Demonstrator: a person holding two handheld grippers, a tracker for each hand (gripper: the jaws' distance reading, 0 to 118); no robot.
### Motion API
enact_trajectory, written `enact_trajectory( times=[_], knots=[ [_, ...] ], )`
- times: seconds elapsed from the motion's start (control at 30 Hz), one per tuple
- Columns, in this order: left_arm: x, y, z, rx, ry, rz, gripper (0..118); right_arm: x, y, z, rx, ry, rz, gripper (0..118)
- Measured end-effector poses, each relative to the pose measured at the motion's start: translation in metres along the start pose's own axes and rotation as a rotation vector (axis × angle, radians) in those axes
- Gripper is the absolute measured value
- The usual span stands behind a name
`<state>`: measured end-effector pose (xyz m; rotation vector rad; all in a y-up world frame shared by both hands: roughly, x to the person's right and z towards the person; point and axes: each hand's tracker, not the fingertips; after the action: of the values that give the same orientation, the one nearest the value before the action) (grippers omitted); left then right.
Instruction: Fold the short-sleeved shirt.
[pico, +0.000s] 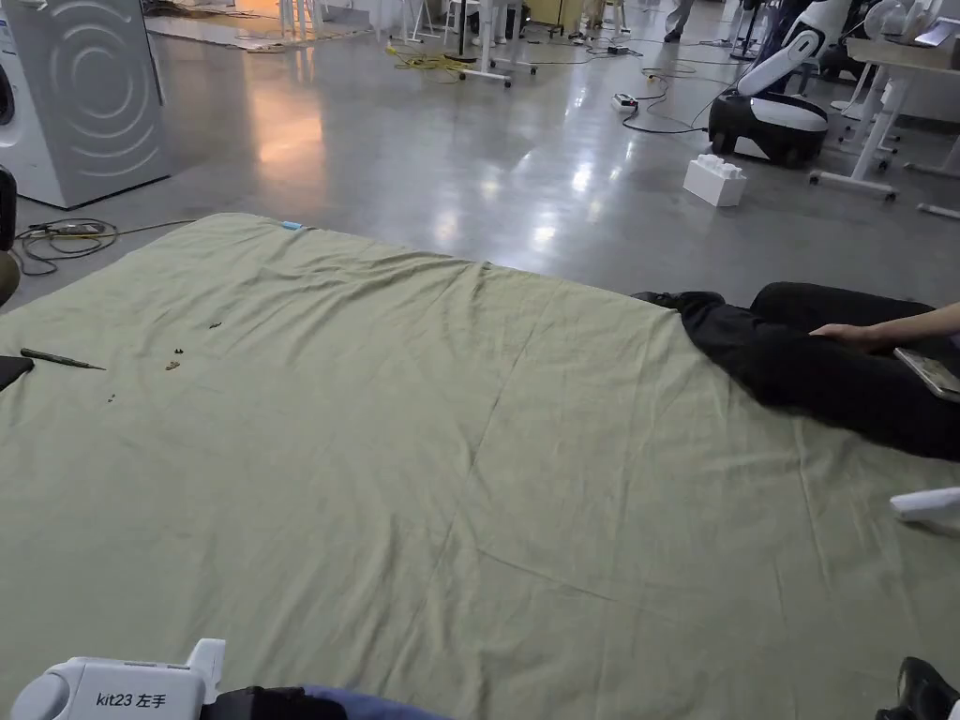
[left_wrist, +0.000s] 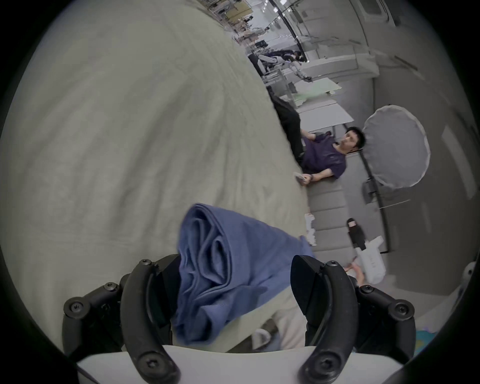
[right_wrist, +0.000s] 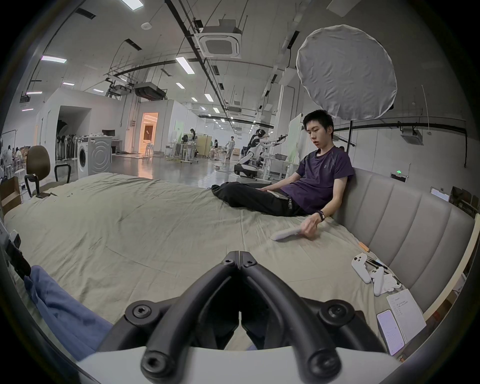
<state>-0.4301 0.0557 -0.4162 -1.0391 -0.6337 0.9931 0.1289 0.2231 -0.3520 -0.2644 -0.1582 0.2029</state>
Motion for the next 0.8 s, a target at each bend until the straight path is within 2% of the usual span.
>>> enact_trajectory(
  times=[0.1,0.17,0.23,0.3,0.33,0.4,0.57,0.8],
  knots=[
    [-0.001,-0.003,-0.007,-0.007,0.005,0.013,82,-0.001,0.0,0.001,-0.002,-0.001,-0.001,0],
    [0.0,-0.007,-0.013,-0.02,0.079,-0.001,77,-0.002,0.0,0.002,-0.006,0.001,-0.004,0],
    [-0.007,-0.006,-0.013,-0.017,0.063,-0.012,62,-0.002,-0.001,0.002,-0.01,0.001,-0.001,0],
    [-0.008,-0.002,-0.012,-0.013,0.053,-0.008,31,-0.003,-0.002,0.002,-0.014,0.003,0.001,0],
    [-0.006,-0.002,-0.012,-0.017,0.071,-0.02,23,-0.004,-0.002,0.002,-0.016,0.004,0.002,0],
    [0.0,0.0,-0.01,-0.021,0.118,-0.079,23,-0.005,-0.002,0.002,-0.022,0.008,0.005,0],
    [0.02,-0.001,-0.002,0.0,0.145,-0.101,15,-0.008,-0.002,0.002,-0.022,0.015,0.012,0],
    [0.057,0.004,0.023,0.033,0.202,-0.202,13,-0.009,0.001,0.001,-0.013,0.026,0.019,0]
  ],
)
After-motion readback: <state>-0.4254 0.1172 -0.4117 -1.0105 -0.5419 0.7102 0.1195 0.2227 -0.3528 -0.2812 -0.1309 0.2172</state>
